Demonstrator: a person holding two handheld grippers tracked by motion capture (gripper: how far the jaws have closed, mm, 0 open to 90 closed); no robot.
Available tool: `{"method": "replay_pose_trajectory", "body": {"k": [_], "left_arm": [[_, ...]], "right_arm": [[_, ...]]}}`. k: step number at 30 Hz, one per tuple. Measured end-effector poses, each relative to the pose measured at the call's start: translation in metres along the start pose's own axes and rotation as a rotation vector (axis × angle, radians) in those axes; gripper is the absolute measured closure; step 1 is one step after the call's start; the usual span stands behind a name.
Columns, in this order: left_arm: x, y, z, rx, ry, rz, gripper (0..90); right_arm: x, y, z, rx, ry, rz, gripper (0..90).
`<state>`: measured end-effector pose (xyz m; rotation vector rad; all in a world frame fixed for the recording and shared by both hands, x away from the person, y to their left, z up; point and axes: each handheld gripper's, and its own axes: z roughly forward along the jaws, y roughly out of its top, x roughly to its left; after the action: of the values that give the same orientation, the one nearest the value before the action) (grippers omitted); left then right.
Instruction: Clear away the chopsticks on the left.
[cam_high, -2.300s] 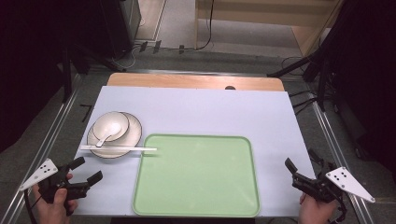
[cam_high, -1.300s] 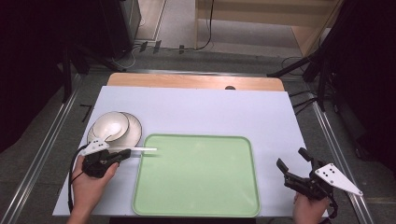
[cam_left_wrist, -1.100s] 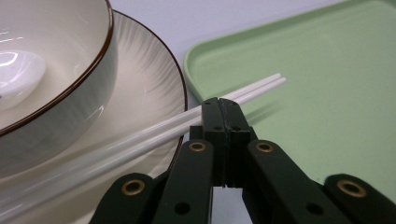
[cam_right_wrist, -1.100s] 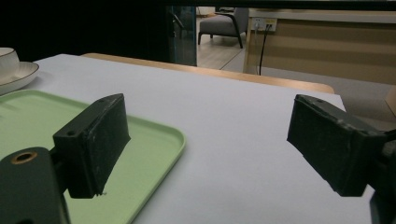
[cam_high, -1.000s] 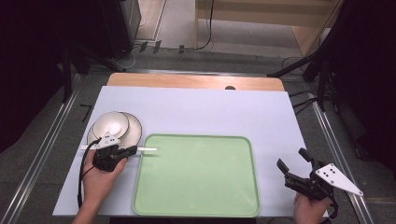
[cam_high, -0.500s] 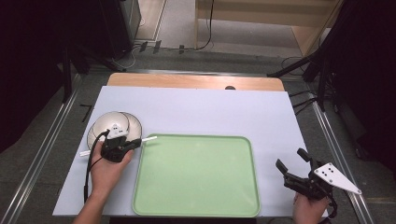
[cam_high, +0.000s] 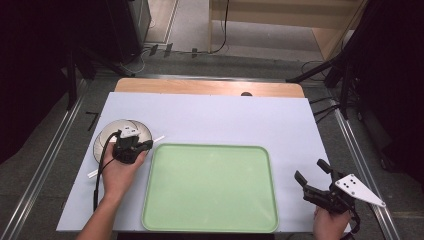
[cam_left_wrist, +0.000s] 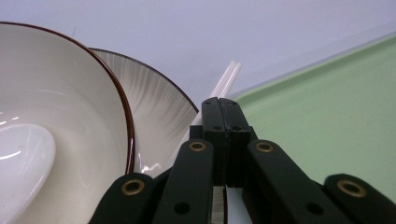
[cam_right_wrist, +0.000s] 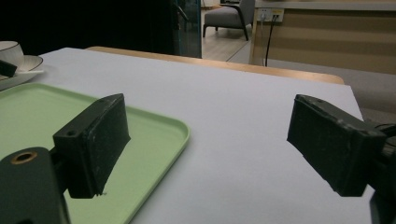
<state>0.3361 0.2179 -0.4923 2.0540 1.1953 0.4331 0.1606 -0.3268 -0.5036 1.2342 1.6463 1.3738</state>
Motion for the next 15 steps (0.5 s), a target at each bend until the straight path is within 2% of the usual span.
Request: {"method": "replay_pose_trajectory", "body": {"k": [5,6,7,8,11,15], "left_arm": [[0.001,-0.001,-0.007,-0.011,-0.029,0.003,85.9],[0.001,-0.002,-0.011,-0.024,-0.03,0.008,83.6],[0.001,-0.002,-0.019,-0.043,-0.051,0.006,80.5],[0.001,-0.002,-0.019,-0.043,-0.051,0.006,79.4],[0.004,-0.008,-0.035,-0.059,-0.074,0.014,78.2],[0.013,-0.021,-0.052,-0.063,-0.084,0.011,77.9]], "right_arm": [[0.0,-0.001,0.0,0.002,0.003,0.004,12.8],[0.0,0.0,0.0,0.002,0.002,0.004,12.8],[-0.001,0.0,0.0,0.003,0.002,0.006,12.8],[-0.001,0.0,0.0,0.003,0.002,0.006,12.8],[-0.001,0.0,0.0,0.004,0.001,0.005,12.8],[0.0,0.0,-0.001,0.001,0.001,-0.001,12.8]]}}
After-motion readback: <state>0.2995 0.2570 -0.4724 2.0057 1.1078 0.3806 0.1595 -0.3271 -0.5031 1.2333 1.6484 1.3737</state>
